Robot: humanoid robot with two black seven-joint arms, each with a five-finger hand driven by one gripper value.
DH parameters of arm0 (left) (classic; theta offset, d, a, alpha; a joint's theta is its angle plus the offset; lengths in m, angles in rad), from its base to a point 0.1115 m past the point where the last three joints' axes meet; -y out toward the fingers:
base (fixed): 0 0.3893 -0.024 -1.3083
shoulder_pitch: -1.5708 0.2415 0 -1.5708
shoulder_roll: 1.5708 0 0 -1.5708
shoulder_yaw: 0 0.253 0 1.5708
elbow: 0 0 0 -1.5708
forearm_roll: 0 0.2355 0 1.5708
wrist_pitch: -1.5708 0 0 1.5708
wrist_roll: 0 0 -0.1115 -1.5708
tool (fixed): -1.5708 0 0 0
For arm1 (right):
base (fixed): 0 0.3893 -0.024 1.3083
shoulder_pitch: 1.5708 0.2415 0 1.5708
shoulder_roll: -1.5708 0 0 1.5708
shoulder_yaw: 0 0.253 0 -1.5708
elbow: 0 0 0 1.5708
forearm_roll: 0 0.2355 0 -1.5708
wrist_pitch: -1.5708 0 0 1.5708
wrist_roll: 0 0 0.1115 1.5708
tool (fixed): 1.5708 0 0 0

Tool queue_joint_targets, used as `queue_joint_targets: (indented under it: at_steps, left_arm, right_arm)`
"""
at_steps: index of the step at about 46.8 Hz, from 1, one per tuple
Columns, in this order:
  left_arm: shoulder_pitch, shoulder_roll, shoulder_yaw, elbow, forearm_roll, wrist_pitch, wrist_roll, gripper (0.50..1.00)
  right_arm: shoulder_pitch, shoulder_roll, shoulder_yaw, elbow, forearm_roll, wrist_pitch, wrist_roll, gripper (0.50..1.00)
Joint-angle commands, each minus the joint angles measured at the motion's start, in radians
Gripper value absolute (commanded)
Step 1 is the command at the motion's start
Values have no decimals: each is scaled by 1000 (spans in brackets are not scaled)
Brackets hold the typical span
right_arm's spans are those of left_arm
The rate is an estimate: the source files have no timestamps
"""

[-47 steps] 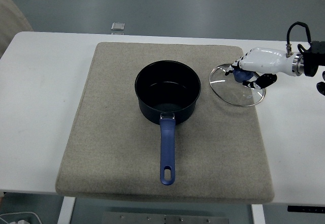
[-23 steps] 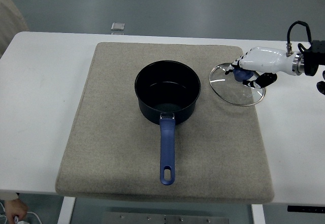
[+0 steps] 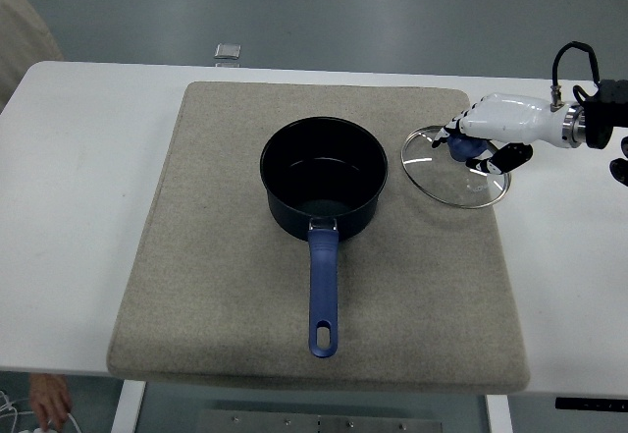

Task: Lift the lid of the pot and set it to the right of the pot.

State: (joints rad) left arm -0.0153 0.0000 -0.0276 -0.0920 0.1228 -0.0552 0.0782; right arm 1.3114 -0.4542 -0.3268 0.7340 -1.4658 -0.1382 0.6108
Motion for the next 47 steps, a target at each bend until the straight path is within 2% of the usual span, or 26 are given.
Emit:
queue_joint_targets:
  at_steps: [1,5,8,11,12,36,47]
  left_arm:
    - [0,0,0,0,0,0,0,1000]
    - [0,0,0,0,0,0,0,1000]
    - [0,0,0,0,0,0,0,1000]
    - [0,0,0,0,0,0,0,1000]
    - [0,0,0,0,0,0,0,1000]
    - [0,0,0,0,0,0,0,1000]
    - [0,0,0,0,0,0,0,1000]
  right_arm:
    - [0,0,0,1,1,0,0,731]
    - [2,0,0,1,1,0,0,786]
    - [2,-1,2,1,1,0,0,791]
    - [2,-1,3,1,1,0,0,844]
    - [2,-1,3,1,1,0,0,848]
    - [9,-14,-1,5,-1,37,0,848]
    - [69,-14,6,5,-1,72,0,850]
